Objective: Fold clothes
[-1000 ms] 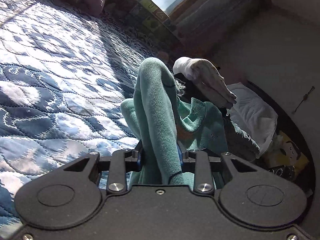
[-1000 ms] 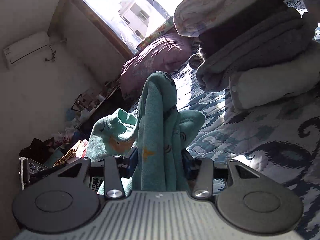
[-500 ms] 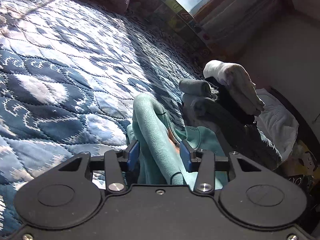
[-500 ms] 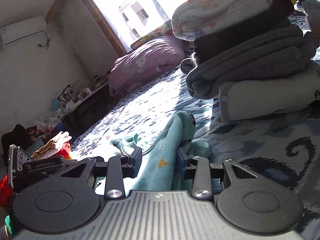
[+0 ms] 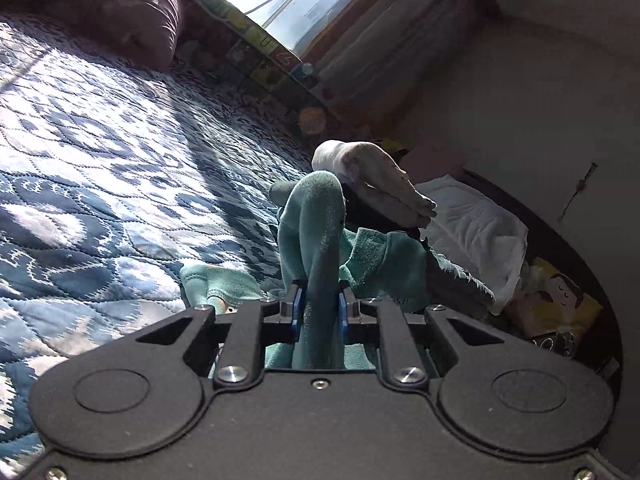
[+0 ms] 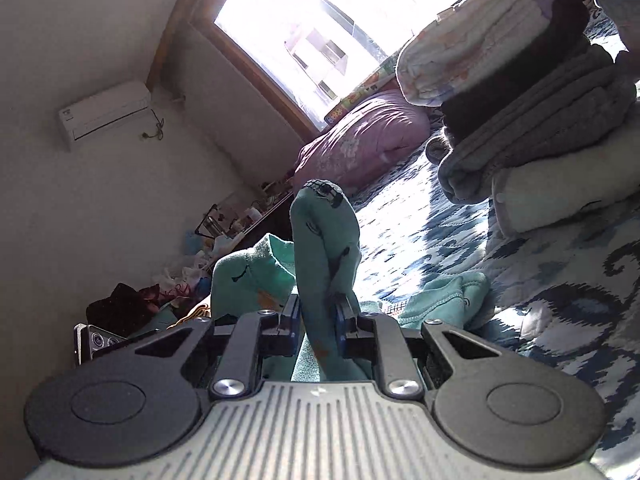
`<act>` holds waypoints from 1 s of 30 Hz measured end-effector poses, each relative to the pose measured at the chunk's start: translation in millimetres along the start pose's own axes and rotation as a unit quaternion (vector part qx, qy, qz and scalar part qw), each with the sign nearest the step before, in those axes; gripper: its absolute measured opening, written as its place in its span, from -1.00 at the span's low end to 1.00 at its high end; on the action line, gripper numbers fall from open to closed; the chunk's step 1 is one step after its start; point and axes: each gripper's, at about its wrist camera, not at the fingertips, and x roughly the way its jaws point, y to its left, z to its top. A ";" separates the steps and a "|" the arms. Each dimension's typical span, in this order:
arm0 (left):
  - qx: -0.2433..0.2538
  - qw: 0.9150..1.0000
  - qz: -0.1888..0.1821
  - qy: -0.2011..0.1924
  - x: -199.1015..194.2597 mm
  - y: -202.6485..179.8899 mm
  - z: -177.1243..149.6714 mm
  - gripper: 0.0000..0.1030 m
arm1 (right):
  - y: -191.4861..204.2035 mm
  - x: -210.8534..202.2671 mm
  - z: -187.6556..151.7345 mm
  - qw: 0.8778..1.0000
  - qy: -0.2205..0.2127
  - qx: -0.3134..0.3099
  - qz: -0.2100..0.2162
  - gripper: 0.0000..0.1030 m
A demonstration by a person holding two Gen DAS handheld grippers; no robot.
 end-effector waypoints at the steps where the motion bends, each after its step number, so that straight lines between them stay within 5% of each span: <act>1: 0.001 1.000 -0.004 -0.002 -4.2 -3.7 -2.2 -0.72 | 2.0 -3.9 -1.6 1.000 0.001 0.000 0.001 -0.63; 11: 0.023 1.000 -0.018 0.003 -40.2 -36.7 -31.5 -0.72 | 28.2 -60.1 -32.2 1.000 0.001 -0.022 -0.016 -0.58; 30: 0.007 0.997 0.060 0.051 -121.2 -61.1 -114.1 -0.64 | 66.3 -133.1 -100.1 0.997 0.037 0.012 -0.062 -0.32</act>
